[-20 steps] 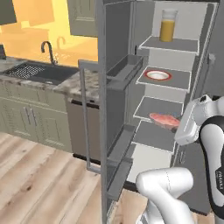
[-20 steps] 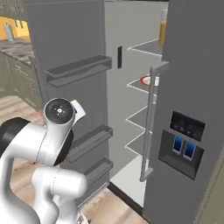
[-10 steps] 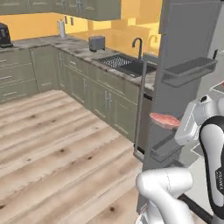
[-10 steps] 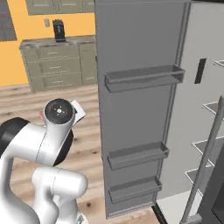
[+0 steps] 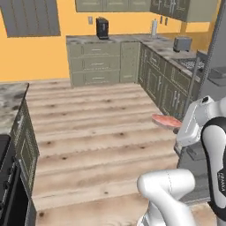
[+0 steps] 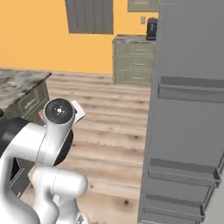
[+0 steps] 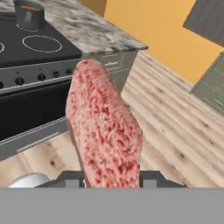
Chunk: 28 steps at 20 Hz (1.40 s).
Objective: Retrieve the steak from the fridge and place it on the saucepan with marinade on the stove.
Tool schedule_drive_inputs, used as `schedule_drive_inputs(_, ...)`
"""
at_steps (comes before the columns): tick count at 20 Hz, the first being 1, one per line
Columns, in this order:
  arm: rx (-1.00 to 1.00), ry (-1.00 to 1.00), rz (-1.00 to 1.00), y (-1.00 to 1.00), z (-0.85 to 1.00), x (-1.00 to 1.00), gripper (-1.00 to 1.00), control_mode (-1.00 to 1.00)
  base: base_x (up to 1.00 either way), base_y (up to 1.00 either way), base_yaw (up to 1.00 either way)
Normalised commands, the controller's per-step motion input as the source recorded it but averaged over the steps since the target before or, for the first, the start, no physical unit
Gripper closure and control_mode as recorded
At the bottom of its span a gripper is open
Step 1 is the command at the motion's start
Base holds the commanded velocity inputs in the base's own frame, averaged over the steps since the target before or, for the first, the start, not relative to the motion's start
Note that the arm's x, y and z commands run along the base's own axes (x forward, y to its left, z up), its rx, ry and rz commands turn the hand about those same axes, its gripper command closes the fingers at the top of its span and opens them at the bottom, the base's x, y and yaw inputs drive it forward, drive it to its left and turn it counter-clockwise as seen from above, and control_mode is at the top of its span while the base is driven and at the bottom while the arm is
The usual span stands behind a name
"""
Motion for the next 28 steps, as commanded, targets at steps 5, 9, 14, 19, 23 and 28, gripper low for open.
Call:
schedule_drive_inputs(5,0.00,0.00,0.00,0.00,0.00,0.00,1.00,1.00,-0.12,-0.04,0.66)
schedule_drive_inputs(9,0.00,0.00,0.00,0.00,0.00,0.00,1.00,1.00,-0.11,0.00,0.66)
schedule_drive_inputs(14,0.00,0.00,0.00,0.00,0.00,0.00,1.00,1.00,-0.08,0.00,0.69)
schedule_drive_inputs(19,0.00,0.00,0.00,0.00,0.00,0.00,1.00,1.00,0.15,-0.09,0.63)
schedule_drive_inputs(23,0.00,0.00,0.00,0.00,0.00,0.00,1.00,1.00,0.55,-0.23,0.56)
schedule_drive_inputs(28,0.00,0.00,0.00,0.00,0.00,0.00,1.00,1.00,0.64,-0.56,0.46)
